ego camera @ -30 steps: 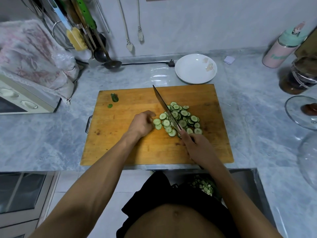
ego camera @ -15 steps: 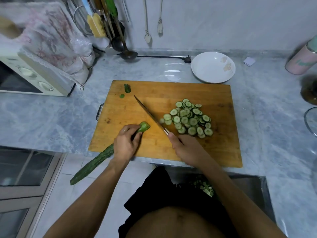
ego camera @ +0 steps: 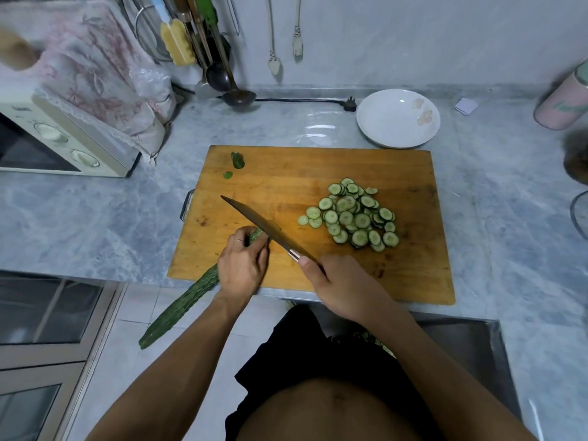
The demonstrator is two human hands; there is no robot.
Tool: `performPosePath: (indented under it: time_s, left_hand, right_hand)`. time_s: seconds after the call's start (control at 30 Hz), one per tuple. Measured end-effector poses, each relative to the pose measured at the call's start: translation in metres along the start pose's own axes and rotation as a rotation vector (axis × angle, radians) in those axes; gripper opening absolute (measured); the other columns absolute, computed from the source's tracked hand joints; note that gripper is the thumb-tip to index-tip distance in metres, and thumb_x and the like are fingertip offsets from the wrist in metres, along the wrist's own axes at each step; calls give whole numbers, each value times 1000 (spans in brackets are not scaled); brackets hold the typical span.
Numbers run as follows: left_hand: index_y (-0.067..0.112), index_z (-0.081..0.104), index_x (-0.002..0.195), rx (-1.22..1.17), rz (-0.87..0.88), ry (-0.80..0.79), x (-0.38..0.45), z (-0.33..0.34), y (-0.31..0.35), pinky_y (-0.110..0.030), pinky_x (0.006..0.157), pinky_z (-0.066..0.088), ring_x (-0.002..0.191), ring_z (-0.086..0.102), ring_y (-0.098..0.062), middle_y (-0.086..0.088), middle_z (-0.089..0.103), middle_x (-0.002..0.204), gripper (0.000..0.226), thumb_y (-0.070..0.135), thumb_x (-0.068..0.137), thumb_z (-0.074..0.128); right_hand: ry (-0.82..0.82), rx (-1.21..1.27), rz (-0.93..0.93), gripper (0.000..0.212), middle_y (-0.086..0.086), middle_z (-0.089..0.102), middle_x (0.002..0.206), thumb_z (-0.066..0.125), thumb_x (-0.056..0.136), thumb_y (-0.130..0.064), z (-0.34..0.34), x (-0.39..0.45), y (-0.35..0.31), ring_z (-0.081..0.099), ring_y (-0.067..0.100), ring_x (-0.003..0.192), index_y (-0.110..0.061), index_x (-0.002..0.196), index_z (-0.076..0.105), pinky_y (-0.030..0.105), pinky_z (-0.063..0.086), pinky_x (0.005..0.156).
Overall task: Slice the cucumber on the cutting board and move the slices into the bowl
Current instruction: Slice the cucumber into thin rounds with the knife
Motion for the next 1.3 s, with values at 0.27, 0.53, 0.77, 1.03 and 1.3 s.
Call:
performPosePath:
  time_s: [0.27,0.53,0.77,1.03,1.3]
  left_hand:
    - [22,75,101,-4,-3,3,0,1,0,-33,58,46,96,59,-33,-12,61,113,19,14,85,71]
    - [24,75,104,-28,-16,35,0,4,0,-32,59,47,97,58,-32,-11,61,112,23,12,85,70]
    - [21,74,106,-16,17,45,-1,7,-1,-33,59,48,98,56,-33,-13,60,113,25,16,84,64]
    - [24,73,111,0,11,28,-1,9,-3,-31,59,47,102,53,-28,-13,61,114,35,31,89,47]
    - [22,74,111,-10,3,41,-1,7,-2,-32,58,48,100,57,-31,-12,62,112,35,31,91,47]
  right_hand:
    - [-66,47,37,56,5,45,63,26,105,-50,2,2,0,44,17,56,-13,65,41,31,31,52]
    - [-92,61,35,58,4,42,59,23,106,-48,5,10,-2,42,17,53,-12,63,37,31,28,50]
    - [-63,66,38,61,7,47,62,21,106,-48,12,24,-4,46,19,61,-9,65,43,35,32,59]
    - [-77,109,108,65,10,52,68,19,105,-51,21,52,-2,49,27,77,-11,62,47,31,32,68]
    - [-42,104,116,62,14,58,84,16,105,-50,31,57,3,52,34,103,-14,69,50,36,38,78]
Point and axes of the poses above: each hand's wrist, its own x-axis towards the middle knuckle, its own z-axis out of the palm, y = z × x, the point moved 4 cm from there along x, towards the middle knuckle
